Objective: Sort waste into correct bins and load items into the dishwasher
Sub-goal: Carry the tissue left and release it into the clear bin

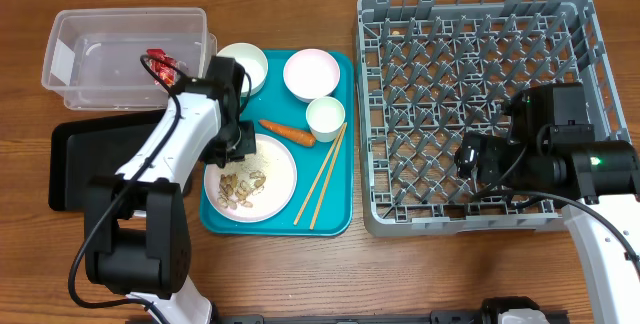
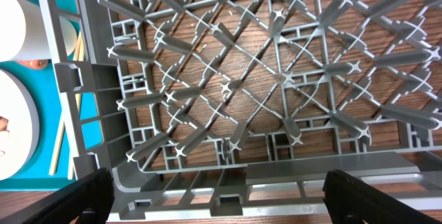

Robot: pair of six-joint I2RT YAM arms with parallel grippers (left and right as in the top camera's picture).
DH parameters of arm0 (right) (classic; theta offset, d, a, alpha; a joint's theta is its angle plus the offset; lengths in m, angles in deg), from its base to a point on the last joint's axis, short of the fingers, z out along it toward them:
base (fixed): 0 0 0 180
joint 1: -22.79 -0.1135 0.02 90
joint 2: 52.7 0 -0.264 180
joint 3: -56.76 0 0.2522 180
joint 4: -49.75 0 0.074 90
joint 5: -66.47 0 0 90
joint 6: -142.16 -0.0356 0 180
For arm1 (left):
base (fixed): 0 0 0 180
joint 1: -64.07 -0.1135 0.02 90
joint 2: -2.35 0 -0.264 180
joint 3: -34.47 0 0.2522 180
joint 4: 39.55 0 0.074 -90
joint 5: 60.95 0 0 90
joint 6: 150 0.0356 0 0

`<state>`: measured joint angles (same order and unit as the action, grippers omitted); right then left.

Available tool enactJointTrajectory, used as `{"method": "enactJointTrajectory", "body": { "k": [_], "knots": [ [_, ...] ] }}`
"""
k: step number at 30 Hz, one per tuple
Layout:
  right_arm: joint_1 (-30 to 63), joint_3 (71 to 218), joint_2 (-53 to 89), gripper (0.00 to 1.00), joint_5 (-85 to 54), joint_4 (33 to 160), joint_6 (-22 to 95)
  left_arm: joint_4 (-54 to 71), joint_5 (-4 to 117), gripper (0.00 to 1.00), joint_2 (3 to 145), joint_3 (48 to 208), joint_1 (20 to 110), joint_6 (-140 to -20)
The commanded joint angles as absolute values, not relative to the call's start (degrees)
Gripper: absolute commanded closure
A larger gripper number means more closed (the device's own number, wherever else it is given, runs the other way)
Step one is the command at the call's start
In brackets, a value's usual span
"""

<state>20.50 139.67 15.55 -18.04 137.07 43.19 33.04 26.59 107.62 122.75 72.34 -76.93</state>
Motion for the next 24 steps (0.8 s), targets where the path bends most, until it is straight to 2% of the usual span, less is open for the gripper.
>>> {"method": "enactJointTrajectory", "body": {
  "k": [1,8,11,14,19,20,21,22,24],
  "knots": [
    [20.61,141.42,14.94,0.0,-18.56,136.94,43.58,36.3,25.47,0.96,108.3,128.41,72.29,-75.37],
    [20.61,141.42,14.94,0.0,-18.56,136.94,43.58,44.91,25.65,0.96,108.3,139.08,71.51,-75.42],
    [20.61,141.42,14.94,0.0,-18.56,136.92,43.58,44.32,25.61,0.96,108.3,143.91,69.52,-75.42],
    [20.61,141.42,14.94,0.0,-18.56,136.87,43.58,36.95,25.65,0.96,108.3,149.04,64.16,-76.38],
    [20.61,141.42,14.94,0.0,-18.54,136.15,43.56,24.73,26.15,0.96,110.05,148.69,58.02,-78.48],
    [20.61,141.42,14.94,0.0,-18.54,136.02,43.56,24.12,26.11,0.91,110.77,148.69,57.67,-78.43],
    [20.61,141.42,14.94,0.0,-18.54,135.98,43.56,23.45,26.09,0.65,111.93,148.69,57.48,-78.41],
    [20.61,141.42,14.94,0.0,-18.54,136.0,43.56,23.18,26.02,0.52,112.65,148.69,57.45,-78.37],
    [20.61,141.42,14.94,0.0,-18.54,136.06,43.56,22.92,26.06,0.41,114.31,148.69,57.43,-78.39]
  ]
}}
